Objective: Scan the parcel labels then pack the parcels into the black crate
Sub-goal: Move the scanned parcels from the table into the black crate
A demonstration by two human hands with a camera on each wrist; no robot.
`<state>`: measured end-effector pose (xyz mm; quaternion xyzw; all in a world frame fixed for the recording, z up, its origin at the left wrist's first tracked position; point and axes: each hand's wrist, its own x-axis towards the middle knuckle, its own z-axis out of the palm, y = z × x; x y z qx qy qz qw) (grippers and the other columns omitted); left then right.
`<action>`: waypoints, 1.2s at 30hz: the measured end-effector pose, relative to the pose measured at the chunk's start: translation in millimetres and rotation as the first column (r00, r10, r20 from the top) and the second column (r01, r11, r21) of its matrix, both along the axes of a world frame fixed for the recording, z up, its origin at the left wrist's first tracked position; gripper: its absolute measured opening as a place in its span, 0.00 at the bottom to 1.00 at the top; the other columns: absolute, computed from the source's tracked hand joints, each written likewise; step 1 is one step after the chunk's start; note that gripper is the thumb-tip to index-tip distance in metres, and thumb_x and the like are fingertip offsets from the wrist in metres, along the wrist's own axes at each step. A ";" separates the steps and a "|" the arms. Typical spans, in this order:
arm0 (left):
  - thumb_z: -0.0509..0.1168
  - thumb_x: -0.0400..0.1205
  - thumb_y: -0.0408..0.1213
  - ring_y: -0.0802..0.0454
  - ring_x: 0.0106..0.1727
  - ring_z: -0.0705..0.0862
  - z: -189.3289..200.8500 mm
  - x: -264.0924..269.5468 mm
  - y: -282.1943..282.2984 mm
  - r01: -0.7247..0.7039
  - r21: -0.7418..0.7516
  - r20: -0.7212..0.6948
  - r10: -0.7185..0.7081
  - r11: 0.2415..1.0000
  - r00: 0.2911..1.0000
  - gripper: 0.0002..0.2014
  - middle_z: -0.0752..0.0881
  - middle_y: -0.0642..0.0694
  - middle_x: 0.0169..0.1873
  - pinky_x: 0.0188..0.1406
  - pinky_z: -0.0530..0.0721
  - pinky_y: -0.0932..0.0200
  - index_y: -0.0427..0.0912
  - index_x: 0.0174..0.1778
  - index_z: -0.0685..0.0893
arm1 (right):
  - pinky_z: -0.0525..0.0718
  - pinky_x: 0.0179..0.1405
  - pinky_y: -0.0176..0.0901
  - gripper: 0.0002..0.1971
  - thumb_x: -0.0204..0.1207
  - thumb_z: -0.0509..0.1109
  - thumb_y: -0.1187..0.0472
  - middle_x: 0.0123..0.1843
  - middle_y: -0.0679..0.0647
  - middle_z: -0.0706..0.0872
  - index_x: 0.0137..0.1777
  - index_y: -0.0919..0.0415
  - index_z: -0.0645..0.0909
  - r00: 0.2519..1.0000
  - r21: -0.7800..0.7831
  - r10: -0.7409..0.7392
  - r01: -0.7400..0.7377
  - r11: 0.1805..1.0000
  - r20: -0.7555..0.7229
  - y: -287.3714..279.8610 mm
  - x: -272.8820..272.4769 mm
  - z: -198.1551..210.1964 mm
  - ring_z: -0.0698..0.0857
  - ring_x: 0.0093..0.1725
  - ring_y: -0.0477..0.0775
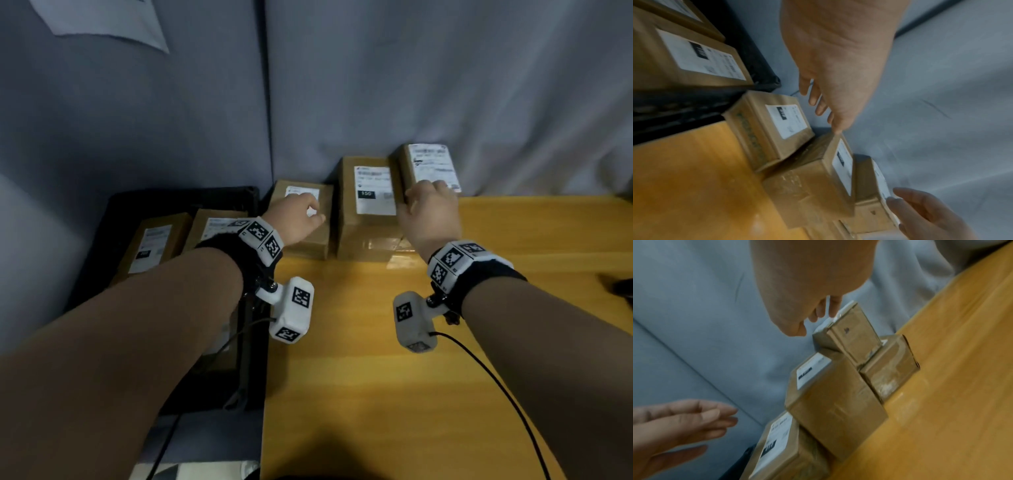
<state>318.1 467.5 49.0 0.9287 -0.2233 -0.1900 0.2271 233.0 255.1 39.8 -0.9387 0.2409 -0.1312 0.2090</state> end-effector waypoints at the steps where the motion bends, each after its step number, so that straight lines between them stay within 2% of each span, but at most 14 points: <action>1: 0.61 0.85 0.47 0.46 0.68 0.79 4.9 2.1 -12.8 0.002 -0.015 0.015 -0.002 1.000 1.000 0.19 0.79 0.43 0.69 0.69 0.76 0.50 0.43 0.70 0.77 | 0.74 0.64 0.55 0.19 0.74 0.68 0.59 0.66 0.63 0.77 0.65 0.62 0.79 1.000 -0.041 -0.015 0.015 0.999 -0.003 -8.4 4.4 3.0 0.73 0.67 0.66; 4: 0.61 0.85 0.45 0.46 0.66 0.80 12.9 5.5 -45.1 0.002 -0.058 0.038 0.001 0.998 0.999 0.19 0.82 0.43 0.65 0.66 0.76 0.54 0.40 0.70 0.77 | 0.69 0.71 0.59 0.30 0.71 0.72 0.48 0.72 0.63 0.70 0.71 0.58 0.71 0.992 -0.086 -0.108 0.102 0.991 -0.069 -26.7 19.7 5.0 0.69 0.71 0.67; 8: 0.61 0.86 0.44 0.49 0.69 0.78 7.8 7.0 -63.2 -0.030 -0.091 0.037 0.033 0.995 0.999 0.19 0.80 0.45 0.69 0.59 0.72 0.62 0.41 0.71 0.76 | 0.61 0.80 0.64 0.45 0.69 0.71 0.36 0.81 0.67 0.60 0.80 0.57 0.57 0.950 -0.002 -0.153 0.158 0.987 -0.274 -45.5 42.2 -2.7 0.60 0.80 0.70; 11: 0.61 0.86 0.42 0.51 0.70 0.77 -1.0 7.0 -57.5 -0.095 -0.133 -0.028 0.092 0.987 0.995 0.18 0.81 0.46 0.69 0.59 0.70 0.65 0.41 0.71 0.76 | 0.67 0.75 0.61 0.47 0.70 0.72 0.37 0.78 0.67 0.64 0.81 0.58 0.54 0.936 0.082 -0.144 0.179 0.980 -0.321 -55.9 47.8 -10.8 0.65 0.78 0.69; 14: 0.61 0.86 0.43 0.52 0.70 0.77 -7.5 7.0 -42.5 -0.146 -0.132 -0.085 0.135 0.980 0.987 0.18 0.80 0.48 0.68 0.65 0.71 0.62 0.42 0.70 0.77 | 0.73 0.67 0.58 0.42 0.70 0.73 0.43 0.72 0.65 0.69 0.78 0.59 0.59 0.955 0.142 -0.167 0.206 0.968 -0.243 -62.1 45.9 -16.3 0.69 0.72 0.68; 16: 0.61 0.86 0.44 0.52 0.70 0.77 -11.3 8.1 -30.7 -0.167 -0.114 -0.094 0.157 0.979 0.983 0.17 0.80 0.48 0.68 0.65 0.73 0.60 0.44 0.69 0.77 | 0.73 0.65 0.59 0.40 0.68 0.73 0.45 0.70 0.65 0.70 0.75 0.61 0.62 0.973 0.082 -0.191 0.203 0.976 -0.134 -62.1 42.3 -15.3 0.71 0.69 0.68; 20: 0.61 0.85 0.43 0.51 0.69 0.78 -11.5 4.1 -10.0 -0.219 -0.160 -0.142 0.197 0.963 0.970 0.17 0.80 0.45 0.69 0.67 0.74 0.58 0.43 0.70 0.77 | 0.70 0.69 0.59 0.41 0.65 0.74 0.46 0.71 0.63 0.69 0.76 0.61 0.64 0.986 -0.033 -0.121 0.125 0.992 0.117 -47.1 33.8 -5.4 0.70 0.69 0.65; 25: 0.61 0.85 0.48 0.53 0.68 0.77 -3.4 -11.1 22.2 -0.273 -0.238 -0.192 0.230 0.932 0.954 0.20 0.79 0.49 0.69 0.66 0.74 0.57 0.46 0.72 0.74 | 0.71 0.70 0.53 0.42 0.63 0.78 0.46 0.69 0.62 0.71 0.75 0.60 0.69 0.932 0.039 0.015 -0.031 0.999 0.361 8.8 15.1 7.9 0.72 0.68 0.62; 28: 0.61 0.82 0.58 0.56 0.67 0.76 6.0 -22.0 47.5 -0.358 -0.333 -0.333 0.247 0.872 0.910 0.30 0.76 0.56 0.65 0.67 0.73 0.55 0.51 0.79 0.64 | 0.72 0.69 0.44 0.41 0.62 0.80 0.46 0.67 0.60 0.70 0.73 0.61 0.70 0.895 0.141 0.119 -0.196 0.970 0.429 59.3 1.0 9.0 0.73 0.67 0.57; 31: 0.65 0.74 0.66 0.52 0.67 0.76 10.9 -32.9 82.1 -0.506 -0.419 -0.535 0.245 0.753 0.808 0.44 0.75 0.59 0.63 0.69 0.76 0.44 0.63 0.82 0.50 | 0.69 0.66 0.30 0.41 0.62 0.83 0.49 0.66 0.56 0.69 0.73 0.61 0.70 0.876 0.263 0.226 -0.359 0.895 0.426 117.6 -9.7 4.3 0.72 0.65 0.49; 33: 0.69 0.68 0.67 0.50 0.67 0.79 10.3 -37.3 109.6 -0.568 -0.434 -0.608 0.238 0.699 0.757 0.49 0.75 0.59 0.70 0.63 0.81 0.42 0.68 0.80 0.47 | 0.69 0.66 0.24 0.42 0.61 0.84 0.50 0.65 0.54 0.68 0.72 0.60 0.69 0.874 0.361 0.251 -0.412 0.837 0.416 156.5 -14.2 -0.7 0.73 0.63 0.46; 35: 0.71 0.70 0.63 0.51 0.63 0.83 6.6 -40.1 138.9 -0.623 -0.425 -0.634 0.275 0.657 0.723 0.47 0.76 0.57 0.72 0.46 0.88 0.50 0.66 0.81 0.51 | 0.71 0.69 0.28 0.42 0.62 0.84 0.49 0.65 0.51 0.66 0.73 0.58 0.68 0.899 0.463 0.252 -0.405 0.788 0.358 191.3 -17.4 -7.4 0.74 0.64 0.46; 36: 0.72 0.69 0.63 0.51 0.62 0.84 4.4 -42.3 153.4 -0.641 -0.410 -0.634 0.302 0.650 0.712 0.47 0.77 0.56 0.70 0.41 0.89 0.51 0.66 0.80 0.53 | 0.72 0.70 0.33 0.42 0.62 0.84 0.47 0.64 0.50 0.65 0.73 0.56 0.68 0.911 0.493 0.261 -0.395 0.775 0.319 207.2 -19.2 -12.0 0.74 0.64 0.47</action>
